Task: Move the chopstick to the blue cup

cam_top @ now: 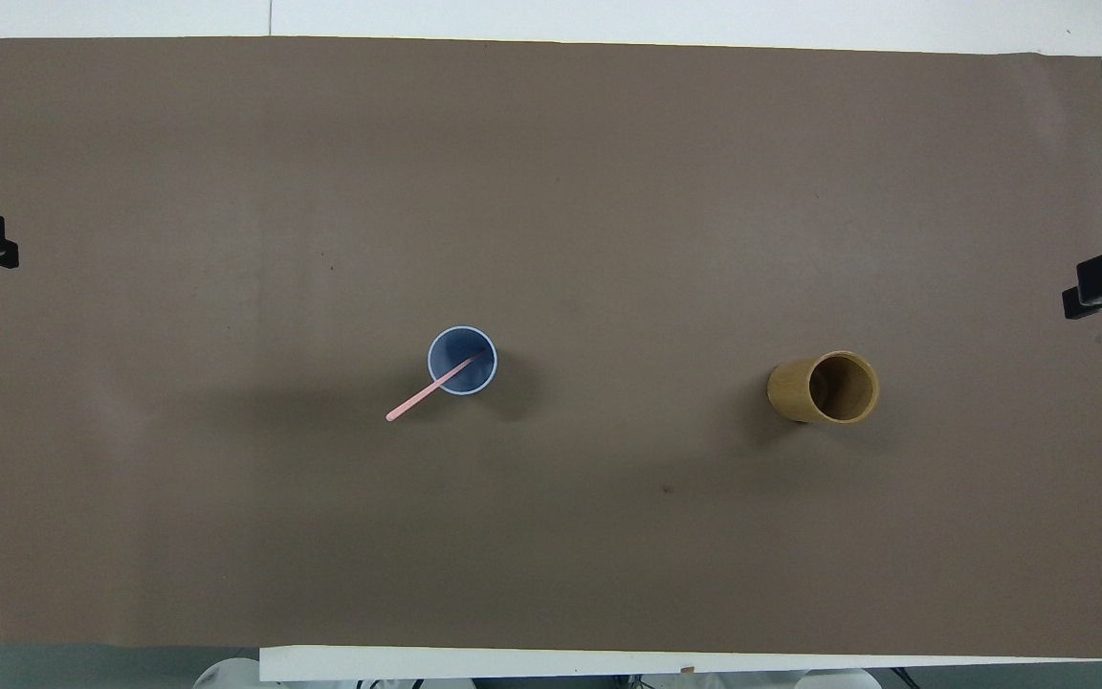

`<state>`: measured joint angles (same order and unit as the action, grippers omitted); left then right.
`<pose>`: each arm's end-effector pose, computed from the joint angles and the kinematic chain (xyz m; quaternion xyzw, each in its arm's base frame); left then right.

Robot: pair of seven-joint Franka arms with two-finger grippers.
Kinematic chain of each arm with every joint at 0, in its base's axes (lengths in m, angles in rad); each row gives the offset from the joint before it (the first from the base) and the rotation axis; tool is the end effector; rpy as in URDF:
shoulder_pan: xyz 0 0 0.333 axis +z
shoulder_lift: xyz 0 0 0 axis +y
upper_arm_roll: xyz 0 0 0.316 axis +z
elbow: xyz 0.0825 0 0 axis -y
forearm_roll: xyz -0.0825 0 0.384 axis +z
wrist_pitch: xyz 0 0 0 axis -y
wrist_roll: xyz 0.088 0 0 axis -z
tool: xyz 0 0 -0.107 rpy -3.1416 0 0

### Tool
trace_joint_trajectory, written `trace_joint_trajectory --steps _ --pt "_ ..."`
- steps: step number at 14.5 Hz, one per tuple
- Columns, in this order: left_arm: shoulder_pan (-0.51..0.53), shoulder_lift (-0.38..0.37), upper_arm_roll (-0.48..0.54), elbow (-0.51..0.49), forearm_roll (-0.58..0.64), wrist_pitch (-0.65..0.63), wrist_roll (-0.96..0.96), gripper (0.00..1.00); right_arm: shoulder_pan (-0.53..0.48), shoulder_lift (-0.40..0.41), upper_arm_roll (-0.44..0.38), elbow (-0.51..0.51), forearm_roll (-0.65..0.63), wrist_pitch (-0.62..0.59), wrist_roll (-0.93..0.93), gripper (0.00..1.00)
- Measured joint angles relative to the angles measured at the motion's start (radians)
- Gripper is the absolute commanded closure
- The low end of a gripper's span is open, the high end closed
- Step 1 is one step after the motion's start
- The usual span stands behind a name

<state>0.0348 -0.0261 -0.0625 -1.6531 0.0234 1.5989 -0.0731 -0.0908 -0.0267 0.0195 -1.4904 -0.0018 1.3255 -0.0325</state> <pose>0.5471 -0.0131 0.6024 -0.9996 -0.0222 0.0134 0.0132 0.5181 -0.0371 0.6561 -0.9974 0.0195 0.0690 0.0024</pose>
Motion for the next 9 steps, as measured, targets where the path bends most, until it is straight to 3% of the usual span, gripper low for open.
trace_joint_trajectory --steps 9 --pt "0.0 0.0 0.0 0.0 0.0 0.0 0.0 0.0 0.035 0.013 -0.006 -0.003 -0.004 0.031 -0.011 0.0"
